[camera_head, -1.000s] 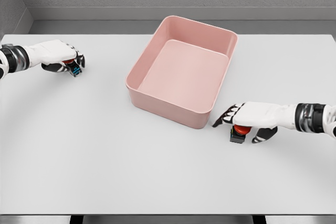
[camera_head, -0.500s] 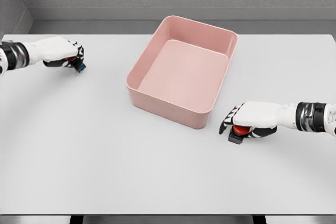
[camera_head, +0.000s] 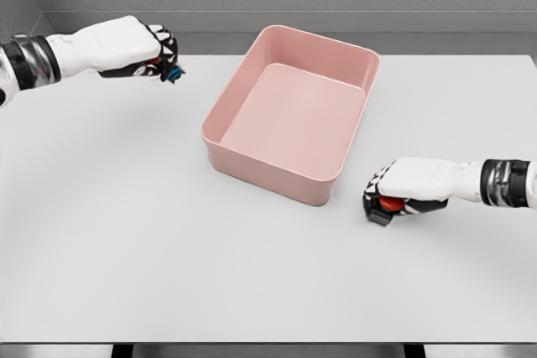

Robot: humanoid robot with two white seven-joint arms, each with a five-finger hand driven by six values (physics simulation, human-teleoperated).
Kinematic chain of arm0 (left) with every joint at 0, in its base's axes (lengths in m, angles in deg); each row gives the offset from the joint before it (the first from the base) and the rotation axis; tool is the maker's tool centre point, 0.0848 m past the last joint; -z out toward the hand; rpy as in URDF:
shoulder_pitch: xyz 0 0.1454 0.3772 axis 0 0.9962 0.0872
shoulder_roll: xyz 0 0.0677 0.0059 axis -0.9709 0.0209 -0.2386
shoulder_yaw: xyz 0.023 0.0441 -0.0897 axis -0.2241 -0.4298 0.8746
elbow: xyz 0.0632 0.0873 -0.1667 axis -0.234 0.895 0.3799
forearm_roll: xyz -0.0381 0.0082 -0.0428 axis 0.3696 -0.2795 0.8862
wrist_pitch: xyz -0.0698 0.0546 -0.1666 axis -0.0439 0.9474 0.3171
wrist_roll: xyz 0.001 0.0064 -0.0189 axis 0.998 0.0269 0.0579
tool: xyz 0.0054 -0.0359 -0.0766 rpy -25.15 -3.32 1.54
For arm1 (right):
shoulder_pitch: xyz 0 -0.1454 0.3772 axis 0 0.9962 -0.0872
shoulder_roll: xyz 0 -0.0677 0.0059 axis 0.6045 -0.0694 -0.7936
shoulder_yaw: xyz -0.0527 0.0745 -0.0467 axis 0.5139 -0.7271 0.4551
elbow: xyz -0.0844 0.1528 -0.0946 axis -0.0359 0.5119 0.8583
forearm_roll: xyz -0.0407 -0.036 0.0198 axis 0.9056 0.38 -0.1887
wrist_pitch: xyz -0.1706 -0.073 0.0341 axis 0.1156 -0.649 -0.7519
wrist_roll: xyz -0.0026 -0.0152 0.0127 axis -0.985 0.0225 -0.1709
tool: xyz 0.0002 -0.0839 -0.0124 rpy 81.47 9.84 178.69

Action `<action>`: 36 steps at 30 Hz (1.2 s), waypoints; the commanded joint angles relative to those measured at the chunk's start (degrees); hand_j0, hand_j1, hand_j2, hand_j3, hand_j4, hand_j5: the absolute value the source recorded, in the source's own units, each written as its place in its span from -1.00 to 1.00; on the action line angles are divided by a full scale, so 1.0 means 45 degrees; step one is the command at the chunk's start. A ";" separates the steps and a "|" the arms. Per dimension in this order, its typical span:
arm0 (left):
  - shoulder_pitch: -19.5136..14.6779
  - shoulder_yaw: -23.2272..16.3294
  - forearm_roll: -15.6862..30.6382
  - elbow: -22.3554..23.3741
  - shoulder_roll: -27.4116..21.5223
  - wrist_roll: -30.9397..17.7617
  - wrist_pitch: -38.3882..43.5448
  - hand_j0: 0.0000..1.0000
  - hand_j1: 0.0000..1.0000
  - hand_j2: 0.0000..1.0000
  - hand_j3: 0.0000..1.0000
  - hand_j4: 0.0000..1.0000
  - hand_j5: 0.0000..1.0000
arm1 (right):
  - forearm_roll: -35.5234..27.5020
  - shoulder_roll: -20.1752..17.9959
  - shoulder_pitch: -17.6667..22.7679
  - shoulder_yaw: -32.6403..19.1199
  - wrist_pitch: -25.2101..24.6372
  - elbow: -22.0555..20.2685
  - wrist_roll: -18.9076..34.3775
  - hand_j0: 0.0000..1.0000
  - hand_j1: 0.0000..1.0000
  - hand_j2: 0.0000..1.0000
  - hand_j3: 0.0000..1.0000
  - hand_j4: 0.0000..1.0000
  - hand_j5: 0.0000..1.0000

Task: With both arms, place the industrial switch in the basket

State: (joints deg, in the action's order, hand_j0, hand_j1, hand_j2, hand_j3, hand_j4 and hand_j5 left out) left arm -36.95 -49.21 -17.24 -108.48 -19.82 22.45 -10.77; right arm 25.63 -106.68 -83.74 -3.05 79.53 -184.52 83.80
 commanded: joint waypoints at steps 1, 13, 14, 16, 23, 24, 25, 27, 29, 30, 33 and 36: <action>0.0000 0.0045 0.0415 -0.0891 0.0020 0.0027 0.0031 -0.48 -0.48 -0.48 -0.48 -0.48 -0.48 | -0.0076 -0.0080 0.0000 -0.0190 -0.0022 -0.0003 -0.0004 0.00 0.00 0.00 0.00 0.00 0.00; 0.0195 -0.0462 0.0454 -0.2102 0.1602 0.0027 0.0031 -0.46 -0.46 -0.46 -0.46 -0.46 -0.46 | -0.0154 -0.0217 -0.0410 -0.1519 -0.0120 -0.0003 -0.0004 0.00 0.00 0.00 0.00 0.00 0.00; 0.0215 -0.0463 0.0454 -0.2141 0.1739 0.0027 0.0031 -0.46 -0.46 -0.46 -0.46 -0.46 -0.46 | -0.0154 -0.0217 -0.0488 -0.1519 -0.0139 -0.0003 -0.0004 0.01 0.01 0.01 0.01 0.01 0.01; 0.0098 -0.1029 0.0435 -0.2141 0.2070 0.0027 0.0031 -0.46 -0.46 -0.46 -0.46 -0.46 -0.46 | -0.0174 -0.0217 -0.0683 -0.1519 -0.0159 -0.0003 -0.0004 0.01 0.01 0.01 0.01 0.01 0.01; -0.0176 -0.1888 0.0279 -0.1067 0.2774 0.0007 0.0031 -0.46 -0.46 -0.46 -0.46 -0.46 -0.46 | -0.0193 -0.0081 -0.1484 -0.1519 -0.0198 -0.0003 -0.0004 0.00 0.00 0.00 0.00 0.00 0.00; -0.0195 -0.1888 0.0279 -0.1048 0.2833 0.0008 0.0031 -0.45 -0.45 -0.45 -0.45 -0.45 -0.45 | -0.0193 -0.0041 -0.1504 -0.1519 -0.0218 0.0016 -0.0004 0.00 0.00 0.00 0.00 0.00 0.00; -0.0312 -0.1966 0.0279 -0.0833 0.2969 0.0007 0.0031 -0.44 -0.44 -0.44 -0.44 -0.44 -0.44 | -0.0193 -0.0022 -0.1602 -0.1519 -0.0218 0.0016 -0.0004 0.00 0.00 0.00 0.00 0.00 0.00; -0.0449 -0.2123 0.0279 -0.0501 0.3204 0.0007 0.0031 -0.41 -0.41 -0.41 -0.41 -0.41 -0.41 | -0.0193 0.0017 -0.1660 -0.1519 -0.0198 -0.0003 -0.0004 0.01 0.01 0.01 0.01 0.01 0.01; -0.0469 -0.2123 0.0298 -0.0384 0.3321 0.0007 0.0031 -0.27 -0.27 -0.27 -0.27 -0.27 -0.27 | -0.0193 0.0017 -0.1680 -0.1519 -0.0198 -0.0003 -0.0004 0.01 0.01 0.01 0.01 0.01 0.01; -0.0488 -0.2123 0.0298 -0.0344 0.3340 0.0007 0.0031 -0.08 -0.08 -0.08 -0.08 -0.08 -0.08 | -0.0213 0.0037 -0.1836 -0.1519 -0.0198 0.0016 -0.0004 0.01 0.01 0.01 0.01 0.01 0.01; -0.0547 -0.2142 0.0279 -0.0305 0.3399 0.0007 0.0031 0.62 0.62 0.62 0.62 0.62 0.62 | -0.0232 0.0154 -0.2090 -0.1519 -0.0218 -0.0003 -0.0004 0.01 0.01 0.01 0.01 0.01 0.01; -0.0605 -0.2220 0.0279 -0.0305 0.3497 0.0007 0.0031 0.77 0.77 0.77 0.77 0.77 0.77 | -0.0232 0.0369 -0.2305 -0.1519 -0.0237 0.0016 -0.0004 0.01 0.01 0.01 0.01 0.01 0.01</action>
State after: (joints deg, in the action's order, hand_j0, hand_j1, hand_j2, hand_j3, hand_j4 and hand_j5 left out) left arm -39.67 -59.10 -16.40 -109.98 -4.39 22.44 -10.75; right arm 24.82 -105.50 -94.11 -9.85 78.62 -184.46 83.82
